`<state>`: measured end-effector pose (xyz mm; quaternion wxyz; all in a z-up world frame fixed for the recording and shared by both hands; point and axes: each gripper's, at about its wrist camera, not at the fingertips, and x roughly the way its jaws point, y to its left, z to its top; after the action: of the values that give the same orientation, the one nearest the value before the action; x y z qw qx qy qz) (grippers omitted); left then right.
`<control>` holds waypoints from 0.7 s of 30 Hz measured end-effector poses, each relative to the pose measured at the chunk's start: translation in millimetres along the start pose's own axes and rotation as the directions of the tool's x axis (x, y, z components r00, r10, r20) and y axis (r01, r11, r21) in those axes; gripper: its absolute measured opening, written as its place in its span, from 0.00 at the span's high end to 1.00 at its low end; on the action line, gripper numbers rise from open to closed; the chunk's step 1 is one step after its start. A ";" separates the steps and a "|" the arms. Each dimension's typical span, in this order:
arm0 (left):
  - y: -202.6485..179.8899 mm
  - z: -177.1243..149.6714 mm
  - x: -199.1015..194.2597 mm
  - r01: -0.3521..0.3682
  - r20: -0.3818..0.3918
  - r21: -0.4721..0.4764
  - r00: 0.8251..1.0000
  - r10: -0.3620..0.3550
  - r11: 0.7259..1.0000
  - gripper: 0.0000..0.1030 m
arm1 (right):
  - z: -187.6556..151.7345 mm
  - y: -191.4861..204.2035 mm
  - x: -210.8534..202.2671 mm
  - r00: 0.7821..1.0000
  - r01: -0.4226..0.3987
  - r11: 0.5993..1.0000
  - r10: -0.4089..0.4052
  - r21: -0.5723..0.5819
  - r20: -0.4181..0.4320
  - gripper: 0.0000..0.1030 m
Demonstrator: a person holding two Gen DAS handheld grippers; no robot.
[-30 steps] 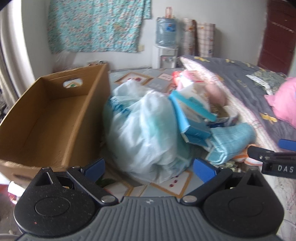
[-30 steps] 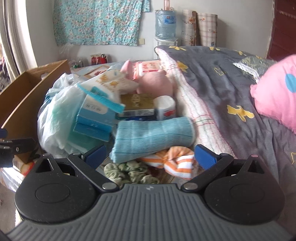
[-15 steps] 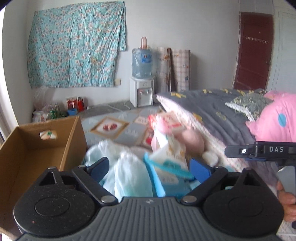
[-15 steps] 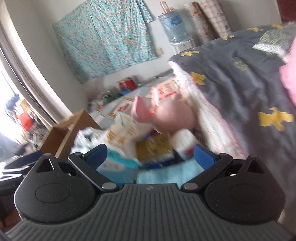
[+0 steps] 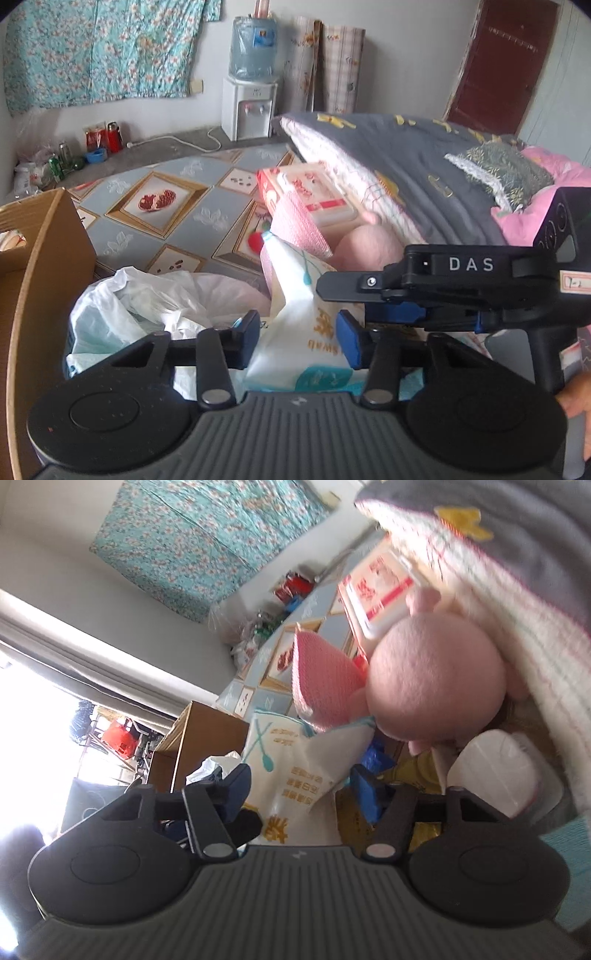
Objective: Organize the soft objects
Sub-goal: 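Reach into the pile and grasp the white printed packet with the left gripper, then lift the white packet and carry it over the cardboard box with the left gripper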
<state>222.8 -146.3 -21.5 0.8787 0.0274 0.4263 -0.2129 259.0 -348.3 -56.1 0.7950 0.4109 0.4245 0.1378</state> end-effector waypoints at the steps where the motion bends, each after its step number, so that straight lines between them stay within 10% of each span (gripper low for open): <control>1: 0.7 0.9 2.3 -0.003 -0.001 -0.002 1.000 0.003 1.000 0.58 | 0.7 -2.8 2.7 1.000 -0.010 1.000 0.010 0.013 -0.004 0.53; 6: 2.5 2.1 1.6 -0.001 -0.003 -0.014 1.000 0.001 1.000 0.78 | 2.2 -10.4 6.6 0.999 -0.043 0.998 0.044 0.052 -0.011 0.72; 21: -25.2 0.5 -82.0 0.008 0.141 0.047 0.990 -0.015 0.999 0.86 | -28.1 60.4 -72.3 0.991 -0.083 0.992 0.092 -0.092 0.101 0.76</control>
<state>168.4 -140.6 44.5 0.9047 0.0303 0.3579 -0.2292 201.2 -336.5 22.6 0.8267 0.4006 0.3571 0.1691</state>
